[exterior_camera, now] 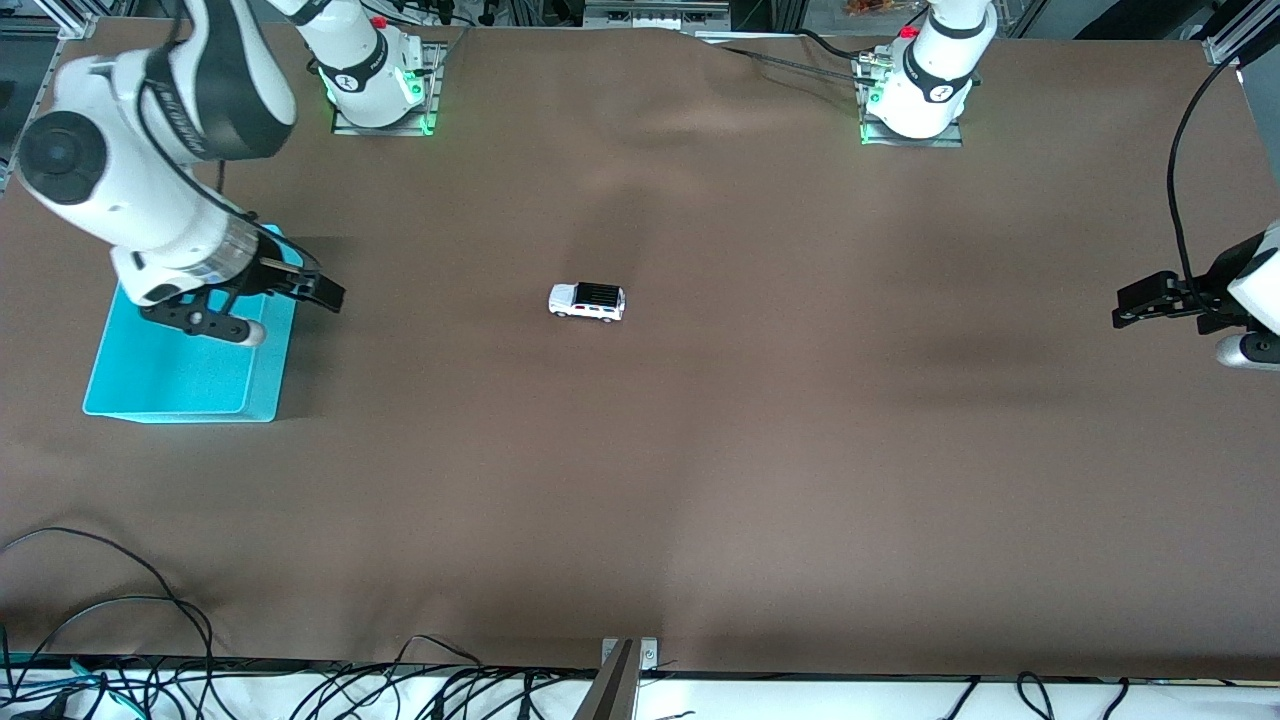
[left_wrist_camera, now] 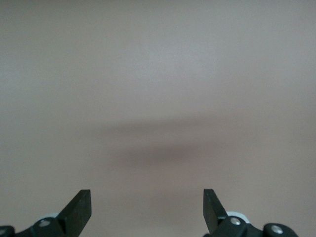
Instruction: Wind and store white jeep toy
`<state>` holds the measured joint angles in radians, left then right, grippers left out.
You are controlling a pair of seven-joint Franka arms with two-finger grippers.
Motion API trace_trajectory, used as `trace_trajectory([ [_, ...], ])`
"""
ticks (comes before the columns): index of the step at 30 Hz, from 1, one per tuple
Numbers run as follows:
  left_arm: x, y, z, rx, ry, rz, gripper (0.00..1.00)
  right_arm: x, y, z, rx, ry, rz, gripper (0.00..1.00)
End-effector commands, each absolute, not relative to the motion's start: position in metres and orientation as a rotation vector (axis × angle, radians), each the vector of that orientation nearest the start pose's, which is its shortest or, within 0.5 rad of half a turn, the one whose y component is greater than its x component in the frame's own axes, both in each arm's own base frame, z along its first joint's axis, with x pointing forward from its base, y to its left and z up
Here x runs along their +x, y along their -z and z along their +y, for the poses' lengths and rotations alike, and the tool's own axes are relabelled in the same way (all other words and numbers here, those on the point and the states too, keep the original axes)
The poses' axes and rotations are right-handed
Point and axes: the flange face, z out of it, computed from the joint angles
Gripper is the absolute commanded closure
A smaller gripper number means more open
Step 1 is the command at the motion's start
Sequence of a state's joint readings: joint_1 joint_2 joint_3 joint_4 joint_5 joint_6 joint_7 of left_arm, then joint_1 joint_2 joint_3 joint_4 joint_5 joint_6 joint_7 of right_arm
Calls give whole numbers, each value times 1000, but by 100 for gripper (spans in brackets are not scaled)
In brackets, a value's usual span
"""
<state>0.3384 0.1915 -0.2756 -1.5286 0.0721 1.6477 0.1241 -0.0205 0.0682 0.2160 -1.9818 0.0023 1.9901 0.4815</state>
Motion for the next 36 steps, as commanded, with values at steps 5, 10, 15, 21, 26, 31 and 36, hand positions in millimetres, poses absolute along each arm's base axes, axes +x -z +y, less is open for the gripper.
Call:
trace_trajectory([
  [5, 604, -545, 56, -3137, -113, 88, 0, 529, -396, 154, -3031, -33, 792, 0],
  [10, 604, -544, 54, -3137, -117, 90, 0, 522, -388, 179, -3005, -54, 900, 0],
  [15, 604, -545, 48, -3138, -116, 78, 0, 519, -377, 201, -2915, -58, 1135, 0],
  [21, 604, -545, 47, -3138, -116, 80, 0, 516, -359, 219, -2770, -81, 1467, 0],
  [26, 604, -544, 47, -3139, -118, 80, 0, 509, -350, 239, -2682, -108, 1646, 0],
  [31, 604, -543, 47, -3139, -123, 78, 0, 507, -346, 248, -2600, -103, 1764, 0],
  [36, 604, -542, 47, -3139, -125, 80, 0, 501, -352, 266, -2479, -92, 1913, 0],
])
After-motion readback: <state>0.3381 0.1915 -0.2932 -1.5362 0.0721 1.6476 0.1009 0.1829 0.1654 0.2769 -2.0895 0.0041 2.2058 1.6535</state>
